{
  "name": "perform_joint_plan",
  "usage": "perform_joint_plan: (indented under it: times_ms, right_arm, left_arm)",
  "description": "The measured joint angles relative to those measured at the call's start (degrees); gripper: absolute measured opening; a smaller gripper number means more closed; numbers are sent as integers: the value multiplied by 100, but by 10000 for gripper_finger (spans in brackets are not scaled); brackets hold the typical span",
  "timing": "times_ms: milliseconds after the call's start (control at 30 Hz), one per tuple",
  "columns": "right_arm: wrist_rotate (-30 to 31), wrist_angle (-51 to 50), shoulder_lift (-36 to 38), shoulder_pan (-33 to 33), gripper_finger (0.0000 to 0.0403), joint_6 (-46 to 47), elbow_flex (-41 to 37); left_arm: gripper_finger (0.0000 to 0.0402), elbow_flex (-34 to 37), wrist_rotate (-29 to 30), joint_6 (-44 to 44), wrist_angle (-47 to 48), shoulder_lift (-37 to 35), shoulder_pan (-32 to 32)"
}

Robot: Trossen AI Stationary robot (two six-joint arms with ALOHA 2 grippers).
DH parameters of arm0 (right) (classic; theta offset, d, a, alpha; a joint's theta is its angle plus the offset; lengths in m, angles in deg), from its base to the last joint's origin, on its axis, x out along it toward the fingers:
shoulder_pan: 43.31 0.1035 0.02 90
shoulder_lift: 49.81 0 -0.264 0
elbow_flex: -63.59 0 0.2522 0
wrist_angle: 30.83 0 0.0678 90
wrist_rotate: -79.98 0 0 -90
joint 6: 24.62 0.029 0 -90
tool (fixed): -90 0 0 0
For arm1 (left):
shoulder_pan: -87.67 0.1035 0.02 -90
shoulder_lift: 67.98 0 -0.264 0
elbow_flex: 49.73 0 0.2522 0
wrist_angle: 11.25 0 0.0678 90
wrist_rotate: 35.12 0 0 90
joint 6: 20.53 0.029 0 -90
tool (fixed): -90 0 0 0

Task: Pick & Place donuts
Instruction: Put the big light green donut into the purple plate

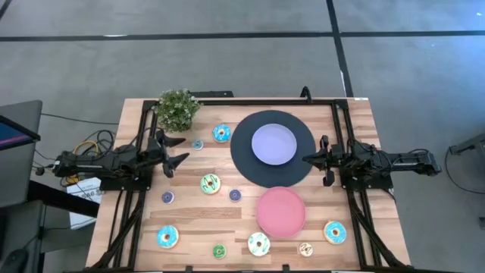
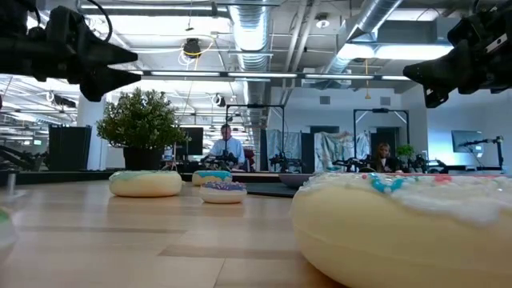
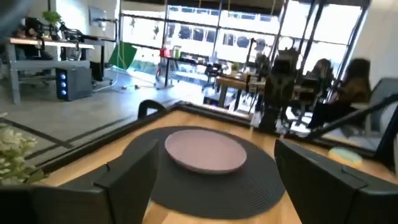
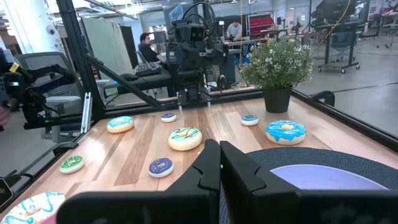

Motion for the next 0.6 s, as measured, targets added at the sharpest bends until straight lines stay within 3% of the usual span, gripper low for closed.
perform_joint_plan:
  times_ms: [133,267,600]
  right_arm:
    - [-1,1,0,-1,0,0,-1]
    - [-1,-1,0,-1,0,0,-1]
    - [-1,0,1,-1,0,0,-1]
  left_arm:
    - [307,-351,250,-590,473,311,-4]
    - [305,-939,469,-1229,1213,1069,1]
    - [304,-3234,140,-2398,4401,3579,-2]
